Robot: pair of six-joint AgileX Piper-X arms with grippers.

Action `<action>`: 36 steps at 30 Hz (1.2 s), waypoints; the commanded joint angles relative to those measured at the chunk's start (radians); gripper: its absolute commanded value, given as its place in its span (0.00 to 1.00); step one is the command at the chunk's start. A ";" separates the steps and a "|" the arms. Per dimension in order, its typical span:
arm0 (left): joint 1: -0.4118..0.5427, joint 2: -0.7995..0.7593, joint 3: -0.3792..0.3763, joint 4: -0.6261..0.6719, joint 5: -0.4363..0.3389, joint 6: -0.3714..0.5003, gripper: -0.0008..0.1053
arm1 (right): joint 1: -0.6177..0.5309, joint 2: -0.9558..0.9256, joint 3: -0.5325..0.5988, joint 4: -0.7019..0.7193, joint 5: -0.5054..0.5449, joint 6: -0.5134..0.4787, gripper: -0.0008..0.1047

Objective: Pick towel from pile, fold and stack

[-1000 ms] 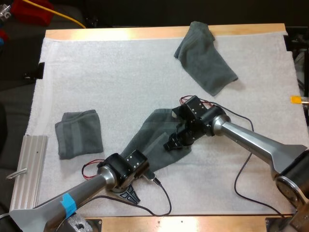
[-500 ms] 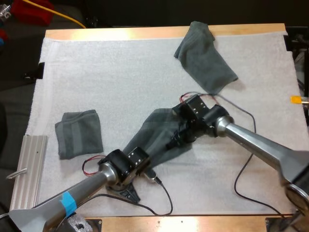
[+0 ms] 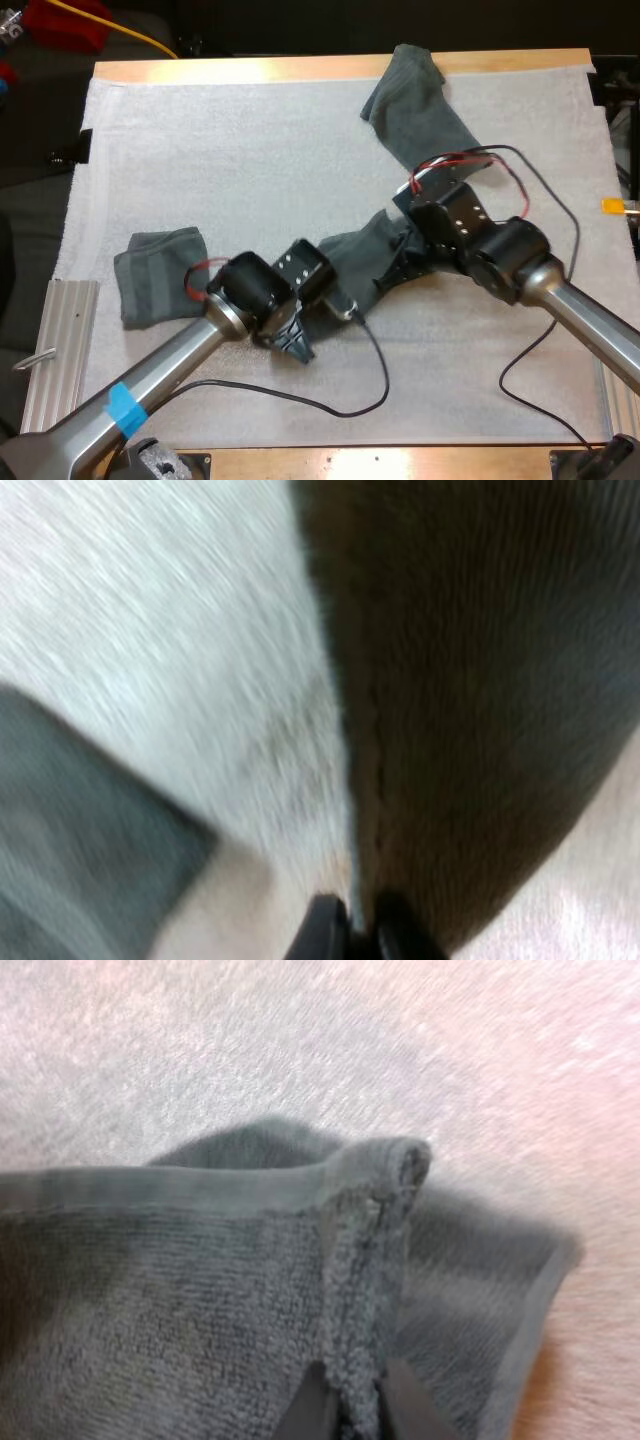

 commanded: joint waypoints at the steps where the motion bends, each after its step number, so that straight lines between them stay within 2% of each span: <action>1: -0.002 0.000 -0.033 0.026 -0.019 0.012 0.01 | 0.002 -0.030 -0.002 0.023 0.028 -0.015 0.02; 6: -0.002 0.000 -0.147 0.049 -0.040 0.019 0.01 | 0.004 -0.132 -0.002 0.065 0.049 -0.009 0.02; 15: -0.002 -0.043 -0.263 0.111 -0.081 0.040 0.01 | 0.009 -0.266 -0.002 0.173 0.069 0.050 0.02; 20: -0.002 -0.087 -0.272 0.154 -0.081 0.042 0.01 | 0.025 -0.315 -0.002 0.251 0.067 0.071 0.02; 23: -0.011 -0.116 -0.272 0.166 -0.084 0.042 0.01 | 0.076 -0.340 -0.002 0.286 0.076 0.076 0.02; 26: -0.033 -0.147 -0.272 0.176 -0.084 0.035 0.01 | 0.154 -0.362 -0.002 0.307 0.131 0.109 0.02; 36: -0.189 -0.236 -0.272 0.227 -0.079 -0.097 0.01 | 0.398 -0.381 -0.021 0.441 0.295 0.268 0.02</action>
